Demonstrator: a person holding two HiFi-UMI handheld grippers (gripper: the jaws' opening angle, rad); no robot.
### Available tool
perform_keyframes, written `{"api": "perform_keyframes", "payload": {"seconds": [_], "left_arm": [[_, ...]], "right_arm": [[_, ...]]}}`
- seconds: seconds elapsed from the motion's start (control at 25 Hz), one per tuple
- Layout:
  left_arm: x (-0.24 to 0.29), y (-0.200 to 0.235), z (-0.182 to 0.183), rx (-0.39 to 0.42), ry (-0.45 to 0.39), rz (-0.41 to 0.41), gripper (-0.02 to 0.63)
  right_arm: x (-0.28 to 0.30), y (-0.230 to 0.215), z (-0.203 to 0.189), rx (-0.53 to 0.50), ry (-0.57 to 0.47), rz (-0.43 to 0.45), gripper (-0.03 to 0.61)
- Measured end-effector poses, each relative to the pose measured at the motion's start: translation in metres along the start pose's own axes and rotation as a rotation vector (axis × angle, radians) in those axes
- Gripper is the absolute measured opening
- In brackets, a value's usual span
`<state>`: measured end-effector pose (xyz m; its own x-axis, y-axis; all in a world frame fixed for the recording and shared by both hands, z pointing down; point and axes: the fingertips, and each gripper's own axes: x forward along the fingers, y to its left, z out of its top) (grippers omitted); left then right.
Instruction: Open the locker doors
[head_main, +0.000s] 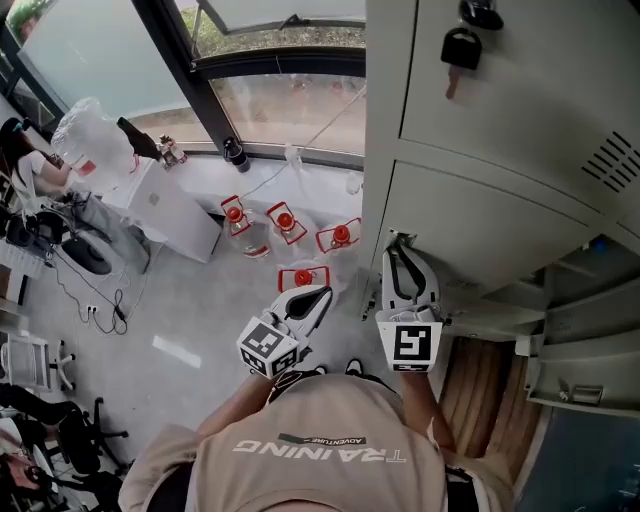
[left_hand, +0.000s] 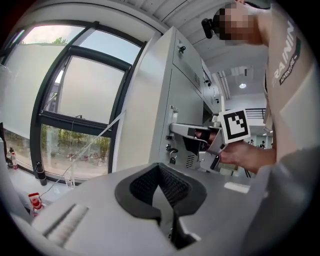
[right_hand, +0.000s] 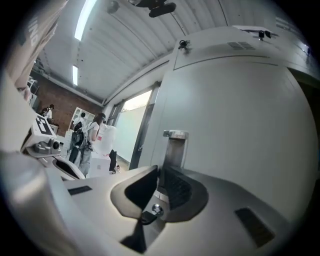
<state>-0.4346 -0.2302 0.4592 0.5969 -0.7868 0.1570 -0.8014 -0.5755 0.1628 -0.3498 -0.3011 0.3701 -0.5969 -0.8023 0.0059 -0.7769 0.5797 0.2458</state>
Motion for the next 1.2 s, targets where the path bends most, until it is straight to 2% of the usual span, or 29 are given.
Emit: {"api": "perform_keyframes", "payload": {"seconds": [0.08, 0.16, 0.36, 0.52, 0.68, 0.8, 0.92, 1.2], "left_arm": [[0.002, 0.006, 0.000, -0.004, 0.006, -0.026, 0.006], [0.002, 0.013, 0.003, -0.003, 0.010, -0.054, 0.006], [-0.008, 0.019, 0.009, 0.022, 0.008, -0.135, 0.006], [-0.020, 0.022, -0.003, 0.000, 0.015, -0.182, 0.006], [-0.022, 0.020, -0.023, -0.035, 0.048, -0.239, 0.006], [-0.017, 0.002, -0.029, -0.046, 0.057, -0.300, 0.006], [-0.008, -0.019, -0.026, -0.024, 0.049, -0.337, 0.006], [0.008, -0.105, -0.017, 0.040, 0.040, -0.420, 0.006]], "right_arm": [[0.003, 0.000, 0.000, -0.010, 0.019, -0.019, 0.013], [0.005, 0.001, 0.000, 0.025, 0.038, -0.051, 0.012], [0.010, 0.005, -0.003, 0.210, 0.046, -0.049, 0.052], [0.002, 0.011, -0.002, 0.195, 0.044, -0.085, 0.052], [-0.037, 0.029, 0.001, 0.194, 0.042, -0.114, 0.067], [-0.079, 0.040, 0.002, 0.147, 0.076, -0.149, 0.080], [-0.115, 0.044, 0.003, 0.121, 0.092, -0.153, 0.087], [-0.207, 0.031, -0.001, 0.090, 0.103, -0.173, 0.104]]}}
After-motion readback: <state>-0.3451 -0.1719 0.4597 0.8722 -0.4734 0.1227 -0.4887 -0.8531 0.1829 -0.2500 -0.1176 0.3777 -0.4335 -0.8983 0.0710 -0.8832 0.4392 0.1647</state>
